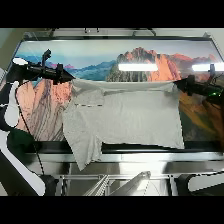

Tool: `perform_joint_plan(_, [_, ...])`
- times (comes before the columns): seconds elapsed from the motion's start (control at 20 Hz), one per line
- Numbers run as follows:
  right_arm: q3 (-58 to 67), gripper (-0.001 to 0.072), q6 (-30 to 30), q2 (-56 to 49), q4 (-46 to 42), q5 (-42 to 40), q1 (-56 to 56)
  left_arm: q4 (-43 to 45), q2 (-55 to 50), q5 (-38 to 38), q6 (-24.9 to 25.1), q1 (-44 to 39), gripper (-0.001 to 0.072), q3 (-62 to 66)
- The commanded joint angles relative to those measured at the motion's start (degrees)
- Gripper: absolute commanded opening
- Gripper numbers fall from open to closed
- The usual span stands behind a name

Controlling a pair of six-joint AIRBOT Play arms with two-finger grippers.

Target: Fold the shirts.

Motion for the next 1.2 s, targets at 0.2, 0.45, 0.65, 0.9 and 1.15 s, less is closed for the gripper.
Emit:
perform_joint_plan(0.2, [4.74, 0.0018, 3.67, -3.28, -11.19, 16.33, -6.64, 0.33, -2.36, -9.73, -3.41, 0.35, 0.0016, 4.31])
perform_joint_plan(0.45, [4.33, 0.0018, 5.29, -3.85, -21.44, 16.98, -7.19, 8.81, -2.34, -15.41, -8.07, -1.33, 0.0016, 4.28])
perform_joint_plan(0.65, [4.31, 0.0018, 5.29, -5.44, -23.04, 17.16, -7.15, 18.58, -2.38, -18.23, -11.54, -4.42, 0.0017, 4.26])
perform_joint_plan(0.9, [4.28, 0.0019, 5.22, -5.68, -23.06, 17.09, -7.15, 19.71, -2.21, -20.13, -13.99, -5.6, 0.0017, -2.69])
perform_joint_plan(1.15, [4.33, 0.0213, 7.72, -5.66, -25.88, 19.52, -7.17, 19.65, -2.14, -17.7, -13.55, -5.57, 0.0019, -3.39])
